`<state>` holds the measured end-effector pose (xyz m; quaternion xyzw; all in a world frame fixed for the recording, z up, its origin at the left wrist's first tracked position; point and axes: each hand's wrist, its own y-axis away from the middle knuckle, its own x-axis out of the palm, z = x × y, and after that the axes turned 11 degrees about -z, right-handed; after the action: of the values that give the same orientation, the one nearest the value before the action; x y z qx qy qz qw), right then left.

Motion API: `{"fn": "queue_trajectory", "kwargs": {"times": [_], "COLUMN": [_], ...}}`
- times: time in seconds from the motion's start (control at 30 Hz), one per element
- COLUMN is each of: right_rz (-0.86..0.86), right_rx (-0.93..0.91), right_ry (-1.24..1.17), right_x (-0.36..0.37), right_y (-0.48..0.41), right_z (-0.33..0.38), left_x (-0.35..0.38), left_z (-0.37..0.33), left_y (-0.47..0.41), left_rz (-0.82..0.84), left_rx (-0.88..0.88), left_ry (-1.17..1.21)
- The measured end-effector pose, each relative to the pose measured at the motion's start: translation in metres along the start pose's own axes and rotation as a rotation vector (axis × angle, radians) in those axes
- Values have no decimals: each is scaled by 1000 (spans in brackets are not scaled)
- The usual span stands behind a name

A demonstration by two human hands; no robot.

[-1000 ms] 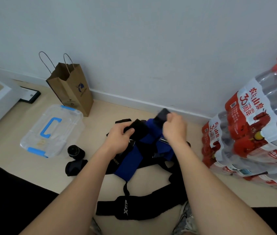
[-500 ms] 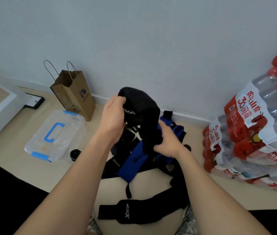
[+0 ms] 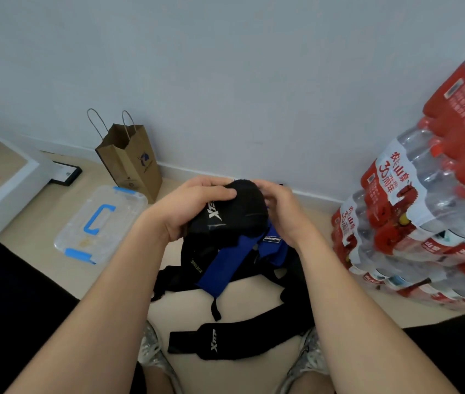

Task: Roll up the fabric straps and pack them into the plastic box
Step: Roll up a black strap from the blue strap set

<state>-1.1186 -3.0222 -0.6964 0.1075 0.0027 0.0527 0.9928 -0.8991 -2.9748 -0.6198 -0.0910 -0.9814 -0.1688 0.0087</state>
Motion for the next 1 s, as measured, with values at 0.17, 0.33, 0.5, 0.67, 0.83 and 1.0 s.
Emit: {"fn": "queue_trajectory", "kwargs": {"times": [0.17, 0.33, 0.5, 0.67, 0.83, 1.0], "right_rz": [213, 308, 498, 600, 648, 522], "right_rx": [1, 59, 512, 569, 806, 1033], "right_ry": [273, 876, 1029, 1009, 1264, 1281], "right_x": [9, -27, -40, -7, -37, -78], "right_y": [46, 81, 106, 133, 153, 152], "right_z": [57, 82, 43, -47, -122, -152], "left_x": [-1, -7, 0, 50, 68, 69], "left_z": [-14, 24, 87, 147, 236, 285], "left_y": [16, 20, 20, 17, 27, 29], "left_rz": [37, 230, 547, 526, 256, 245], "left_rx": [136, -55, -286, -291, -255, -203], "left_ry": [-171, -515, -433, -651, -1040, -1175]}}
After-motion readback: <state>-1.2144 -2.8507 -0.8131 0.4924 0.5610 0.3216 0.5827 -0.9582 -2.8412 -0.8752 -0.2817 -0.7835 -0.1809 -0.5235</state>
